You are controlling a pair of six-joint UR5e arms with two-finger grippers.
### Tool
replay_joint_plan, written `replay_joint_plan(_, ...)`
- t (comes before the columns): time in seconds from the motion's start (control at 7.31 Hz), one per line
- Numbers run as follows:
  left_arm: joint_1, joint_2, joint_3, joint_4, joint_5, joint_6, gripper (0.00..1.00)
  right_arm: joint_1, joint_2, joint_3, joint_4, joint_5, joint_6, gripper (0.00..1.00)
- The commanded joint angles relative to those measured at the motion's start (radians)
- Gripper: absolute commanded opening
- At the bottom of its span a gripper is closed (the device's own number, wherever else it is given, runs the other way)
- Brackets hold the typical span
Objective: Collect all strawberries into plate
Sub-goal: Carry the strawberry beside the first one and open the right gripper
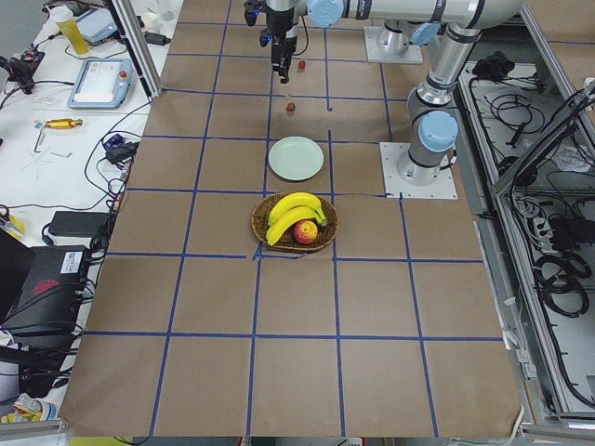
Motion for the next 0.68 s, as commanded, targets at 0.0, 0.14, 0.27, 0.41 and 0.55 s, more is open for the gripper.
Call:
replay_joint_plan(0.0,0.000,-0.003,0.000,0.000,0.000,-0.001,1.00,0.099,0.103,-0.059,-0.016,0.001,0.078,0.00)
replay_joint_plan(0.14,0.000,0.001,0.000,0.000,0.000,-0.001,1.00,0.105,0.116,-0.054,-0.016,0.006,0.079,0.05)
replay_joint_plan(0.27,0.000,-0.002,0.000,0.000,0.000,-0.001,1.00,0.105,0.129,-0.057,-0.016,0.005,0.078,0.76)
replay_joint_plan(0.41,0.000,0.000,0.000,0.000,0.000,-0.001,1.00,0.105,0.130,-0.051,-0.016,0.005,0.075,1.00)
replay_joint_plan(0.55,0.000,0.001,0.000,0.000,0.000,0.001,1.00,0.105,0.120,-0.047,-0.013,0.003,0.068,1.00)
